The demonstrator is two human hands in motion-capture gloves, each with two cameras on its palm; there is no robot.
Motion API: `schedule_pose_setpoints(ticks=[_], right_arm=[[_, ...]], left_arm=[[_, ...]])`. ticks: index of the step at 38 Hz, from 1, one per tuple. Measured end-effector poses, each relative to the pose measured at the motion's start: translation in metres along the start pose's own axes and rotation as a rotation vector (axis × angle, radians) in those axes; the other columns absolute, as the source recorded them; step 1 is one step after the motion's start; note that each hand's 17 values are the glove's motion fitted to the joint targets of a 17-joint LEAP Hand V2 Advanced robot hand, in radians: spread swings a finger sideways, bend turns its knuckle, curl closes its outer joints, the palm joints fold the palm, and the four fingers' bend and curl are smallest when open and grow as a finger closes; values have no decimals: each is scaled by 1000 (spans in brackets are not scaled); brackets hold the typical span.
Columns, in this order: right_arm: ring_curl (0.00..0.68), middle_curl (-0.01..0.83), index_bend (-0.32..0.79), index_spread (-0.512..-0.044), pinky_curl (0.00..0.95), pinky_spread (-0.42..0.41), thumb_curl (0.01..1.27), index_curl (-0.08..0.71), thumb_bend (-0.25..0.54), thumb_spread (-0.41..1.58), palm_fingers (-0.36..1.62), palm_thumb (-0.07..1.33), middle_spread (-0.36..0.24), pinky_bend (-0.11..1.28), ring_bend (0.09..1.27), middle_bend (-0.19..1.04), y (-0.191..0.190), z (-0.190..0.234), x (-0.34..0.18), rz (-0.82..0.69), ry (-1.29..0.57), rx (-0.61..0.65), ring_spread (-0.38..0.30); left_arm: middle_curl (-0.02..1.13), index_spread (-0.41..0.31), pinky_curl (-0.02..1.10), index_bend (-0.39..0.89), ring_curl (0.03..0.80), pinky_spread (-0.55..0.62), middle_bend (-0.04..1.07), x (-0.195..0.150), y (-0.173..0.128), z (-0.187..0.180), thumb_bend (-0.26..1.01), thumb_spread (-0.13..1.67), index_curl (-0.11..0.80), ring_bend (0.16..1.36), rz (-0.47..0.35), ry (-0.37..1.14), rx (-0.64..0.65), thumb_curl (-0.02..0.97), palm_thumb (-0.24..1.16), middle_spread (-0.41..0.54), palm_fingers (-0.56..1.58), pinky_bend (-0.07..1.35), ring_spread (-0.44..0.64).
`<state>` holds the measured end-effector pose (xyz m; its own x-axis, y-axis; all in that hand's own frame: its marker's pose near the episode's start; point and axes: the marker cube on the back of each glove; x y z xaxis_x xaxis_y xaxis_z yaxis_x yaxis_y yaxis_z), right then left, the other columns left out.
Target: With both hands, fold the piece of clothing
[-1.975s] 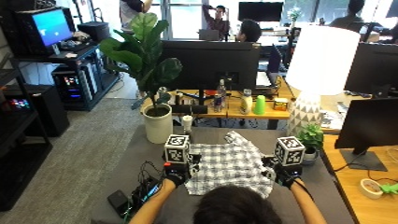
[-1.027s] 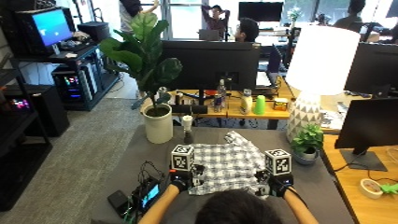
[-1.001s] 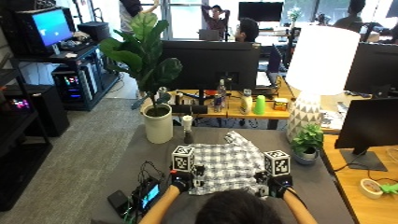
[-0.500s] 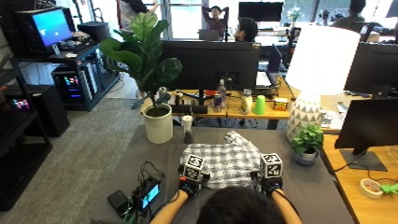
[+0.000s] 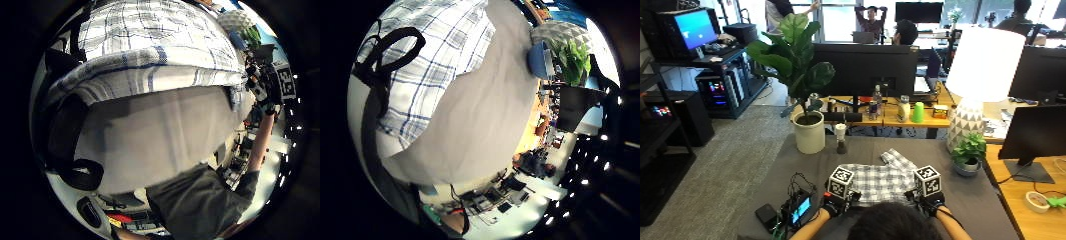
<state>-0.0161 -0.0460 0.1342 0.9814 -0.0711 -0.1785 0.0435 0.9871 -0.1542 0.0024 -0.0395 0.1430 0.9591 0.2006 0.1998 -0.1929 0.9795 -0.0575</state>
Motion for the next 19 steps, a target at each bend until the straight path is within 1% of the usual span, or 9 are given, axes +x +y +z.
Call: schedule_pose_setpoints(ticks=[3, 5, 7, 9, 11, 13, 15, 17, 19], right_arm=[[425, 432, 172, -269, 394, -225, 400, 338, 172, 1087, 1238, 1052, -147, 506, 625, 378, 28, -21, -7, -45, -10, -61, -194], [428, 436, 168, -267, 397, -235, 399, 343, 165, 1088, 1238, 1059, -151, 502, 622, 377, 44, -37, -10, -60, -20, -94, -200], [429, 439, 164, -265, 400, -242, 402, 348, 163, 1091, 1239, 1070, -155, 502, 618, 375, 55, -57, -11, -64, -26, -121, -204], [431, 445, 156, -265, 402, -248, 403, 350, 161, 1092, 1236, 1083, -158, 498, 615, 381, 60, -81, -10, -54, -20, -138, -208], [431, 449, 156, -265, 403, -252, 404, 352, 154, 1093, 1233, 1085, -158, 493, 613, 382, 49, -104, -5, -20, 5, -135, -211], [434, 453, 150, -264, 407, -256, 406, 353, 152, 1093, 1228, 1097, -159, 490, 611, 385, 24, -120, 3, 40, 45, -114, -214], [435, 457, 152, -264, 407, -258, 408, 356, 153, 1100, 1224, 1110, -160, 485, 605, 388, -6, -128, 8, 104, 85, -79, -216], [436, 459, 150, -263, 409, -261, 411, 357, 149, 1102, 1215, 1116, -161, 479, 605, 387, -38, -132, 9, 160, 109, -25, -218], [438, 463, 139, -266, 412, -262, 413, 354, 142, 1105, 1209, 1118, -158, 481, 601, 390, -65, -133, 6, 208, 107, 60, -220]], left_arm=[[476, -290, 365, 182, 400, -326, 449, 3, 35, -30, 68, 1322, 391, 593, 58, 35, -39, 224, 471, -319, 1216, 269, -351], [481, -290, 368, 181, 407, -330, 450, 3, 51, -49, 66, 1334, 397, 599, 84, 54, -48, 218, 474, -324, 1214, 260, -356], [486, -292, 370, 178, 413, -329, 448, 2, 62, -69, 61, 1343, 402, 608, 92, 59, -32, 215, 472, -325, 1214, 250, -355], [493, -292, 372, 172, 420, -328, 455, -2, 65, -91, 56, 1352, 406, 613, 70, 47, 1, 211, 470, -330, 1216, 245, -357], [501, -293, 374, 169, 426, -329, 461, -9, 56, -111, 52, 1359, 409, 620, 19, 20, 39, 207, 471, -332, 1218, 240, -357], [507, -294, 378, 164, 430, -329, 468, -16, 37, -123, 50, 1369, 410, 626, -41, -10, 62, 205, 473, -335, 1215, 239, -357], [515, -295, 380, 163, 436, -330, 474, -22, 13, -128, 49, 1378, 412, 635, -105, -40, 56, 203, 476, -337, 1216, 236, -359], [520, -295, 383, 166, 441, -330, 477, -29, -14, -125, 48, 1385, 416, 639, -177, -68, 11, 202, 480, -339, 1217, 233, -358], [525, -295, 386, 167, 444, -330, 479, -35, -38, -116, 45, 1391, 419, 641, -245, -81, -95, 200, 482, -337, 1215, 233, -359]])
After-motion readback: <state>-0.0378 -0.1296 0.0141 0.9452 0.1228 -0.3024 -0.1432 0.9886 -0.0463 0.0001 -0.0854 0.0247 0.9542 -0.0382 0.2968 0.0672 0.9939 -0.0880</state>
